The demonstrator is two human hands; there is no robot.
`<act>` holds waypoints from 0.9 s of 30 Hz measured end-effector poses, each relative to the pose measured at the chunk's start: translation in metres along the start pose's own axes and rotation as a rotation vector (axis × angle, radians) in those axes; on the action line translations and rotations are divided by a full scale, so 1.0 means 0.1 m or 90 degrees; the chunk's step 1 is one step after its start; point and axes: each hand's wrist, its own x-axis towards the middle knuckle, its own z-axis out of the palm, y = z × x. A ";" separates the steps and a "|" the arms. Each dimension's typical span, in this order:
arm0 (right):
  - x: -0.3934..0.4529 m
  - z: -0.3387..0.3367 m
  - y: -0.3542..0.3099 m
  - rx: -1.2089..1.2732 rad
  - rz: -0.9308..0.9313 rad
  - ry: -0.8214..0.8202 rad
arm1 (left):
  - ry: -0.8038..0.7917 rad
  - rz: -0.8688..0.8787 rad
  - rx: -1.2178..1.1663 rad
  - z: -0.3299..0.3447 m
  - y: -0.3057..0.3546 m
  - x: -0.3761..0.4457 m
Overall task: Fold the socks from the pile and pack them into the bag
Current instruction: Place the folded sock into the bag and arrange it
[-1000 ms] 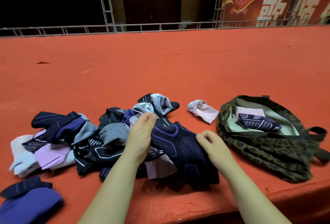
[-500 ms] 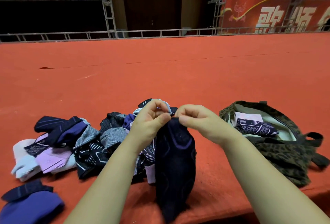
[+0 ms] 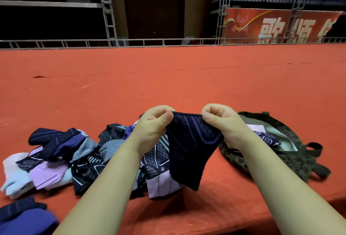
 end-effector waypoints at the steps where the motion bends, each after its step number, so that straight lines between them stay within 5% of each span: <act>1: 0.00 -0.01 -0.02 0.005 -0.005 0.001 | -0.023 -0.015 -0.010 0.01 0.03 0.02; 9: 0.00 -0.05 -0.15 -0.069 -0.026 0.005 | -0.122 -0.074 0.240 0.15 0.22 0.18; 18: -0.04 -0.35 -0.23 -0.216 0.018 -0.131 | -0.203 -0.027 0.063 0.00 0.24 0.28; 23: 0.01 -0.37 -0.23 -0.045 0.016 -0.110 | -0.146 -0.059 0.222 -0.07 0.21 0.29; 27: -0.01 -0.26 -0.33 -0.170 0.003 -0.051 | -0.187 -0.077 0.346 0.09 0.23 0.31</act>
